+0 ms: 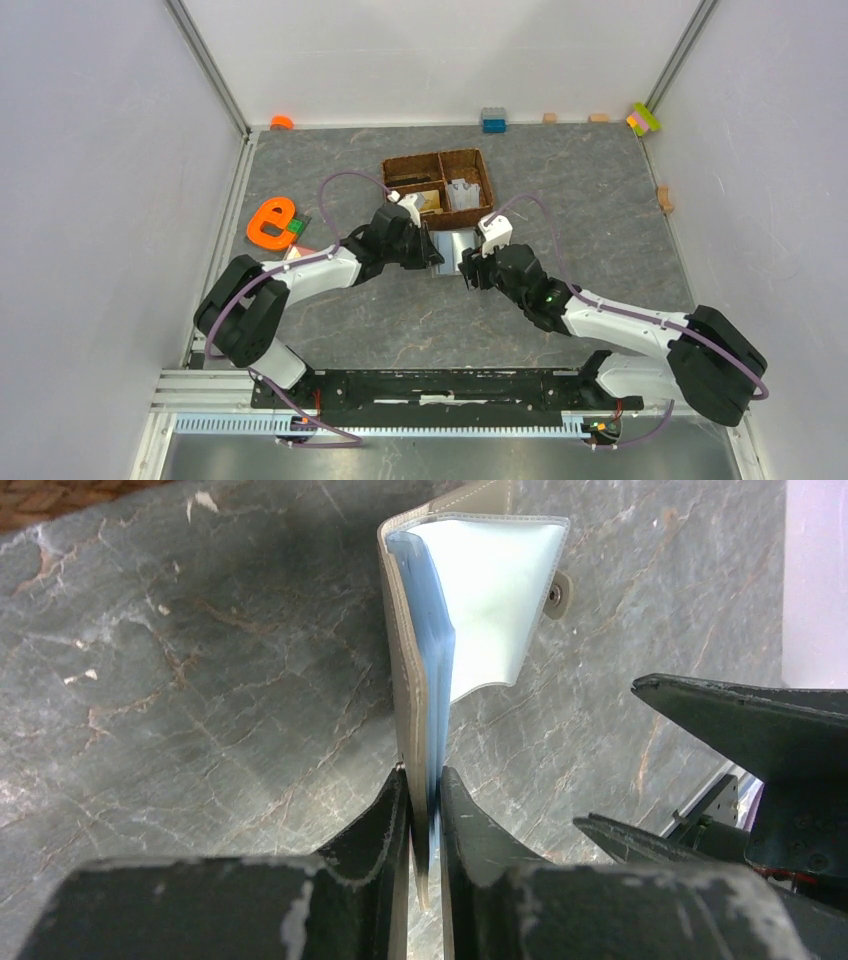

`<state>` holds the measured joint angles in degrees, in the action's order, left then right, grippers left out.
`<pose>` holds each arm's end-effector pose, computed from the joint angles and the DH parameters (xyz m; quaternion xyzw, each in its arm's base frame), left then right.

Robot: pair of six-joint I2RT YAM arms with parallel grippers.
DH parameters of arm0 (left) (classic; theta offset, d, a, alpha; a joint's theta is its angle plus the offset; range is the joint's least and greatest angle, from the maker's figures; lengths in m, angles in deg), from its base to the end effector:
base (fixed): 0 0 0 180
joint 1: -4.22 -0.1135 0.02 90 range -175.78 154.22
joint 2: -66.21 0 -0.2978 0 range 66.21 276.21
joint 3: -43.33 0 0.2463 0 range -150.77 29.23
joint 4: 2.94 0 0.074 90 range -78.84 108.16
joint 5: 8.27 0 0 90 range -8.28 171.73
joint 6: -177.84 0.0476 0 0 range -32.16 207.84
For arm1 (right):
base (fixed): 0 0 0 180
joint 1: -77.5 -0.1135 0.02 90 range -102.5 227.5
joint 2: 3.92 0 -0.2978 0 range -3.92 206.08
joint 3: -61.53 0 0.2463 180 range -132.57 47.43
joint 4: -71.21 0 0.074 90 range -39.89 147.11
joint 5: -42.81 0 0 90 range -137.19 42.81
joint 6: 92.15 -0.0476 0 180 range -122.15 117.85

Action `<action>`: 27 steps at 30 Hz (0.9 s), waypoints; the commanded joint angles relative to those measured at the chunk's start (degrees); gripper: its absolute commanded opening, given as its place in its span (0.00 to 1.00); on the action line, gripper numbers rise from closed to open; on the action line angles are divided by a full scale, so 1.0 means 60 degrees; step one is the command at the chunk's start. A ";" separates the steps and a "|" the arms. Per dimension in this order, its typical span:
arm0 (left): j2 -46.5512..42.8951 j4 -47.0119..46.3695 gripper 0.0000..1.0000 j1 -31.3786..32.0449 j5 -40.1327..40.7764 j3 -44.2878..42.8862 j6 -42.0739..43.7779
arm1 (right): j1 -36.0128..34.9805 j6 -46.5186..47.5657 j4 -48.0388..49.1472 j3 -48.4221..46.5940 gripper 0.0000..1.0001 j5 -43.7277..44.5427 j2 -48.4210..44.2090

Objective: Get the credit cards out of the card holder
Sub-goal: Remove the credit card from the card holder.

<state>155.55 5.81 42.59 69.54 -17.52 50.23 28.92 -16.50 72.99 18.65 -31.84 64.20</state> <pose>0.2517 -0.2121 0.2209 0.0531 0.8905 -0.3469 0.2897 0.1694 0.1730 0.2371 -0.1738 0.8135 0.1885 0.5220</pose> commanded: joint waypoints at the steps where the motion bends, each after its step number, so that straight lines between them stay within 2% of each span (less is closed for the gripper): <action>1: -0.0007 0.0444 0.02 0.0036 -0.0413 -0.0453 0.0496 | 0.0087 -0.0319 0.0372 -0.0236 0.64 -0.0006 0.0285; 6: 0.0860 0.0785 0.02 0.0036 -0.1223 -0.0969 0.0368 | 0.0533 -0.0779 0.0597 -0.0102 0.62 -0.0566 0.0658; 11: 0.1314 0.0837 0.02 0.0036 -0.1712 -0.1232 0.0282 | 0.1063 -0.1170 0.0723 -0.0162 0.44 -0.1250 0.1396; 17: 0.1075 0.0767 0.02 0.0036 -0.1938 -0.1157 0.0272 | 0.1451 -0.1283 0.0657 -0.0552 0.21 -0.2322 0.2470; 20: 0.0873 0.0508 0.04 0.0036 -0.2086 -0.0995 0.0244 | 0.1504 -0.1323 0.0550 -0.0812 0.17 -0.2808 0.2964; 23: 0.0748 0.0117 0.10 0.0036 -0.2391 -0.0828 0.0155 | 0.1548 -0.1302 0.0476 -0.0993 0.12 -0.3121 0.3296; 27: 0.0689 -0.0382 0.12 0.0036 -0.2744 -0.0675 -0.0005 | 0.1578 -0.1332 0.0501 -0.1049 0.12 -0.3369 0.3438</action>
<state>162.57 9.51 42.55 58.50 -22.04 50.41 38.06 -23.82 74.96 14.59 -48.54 84.20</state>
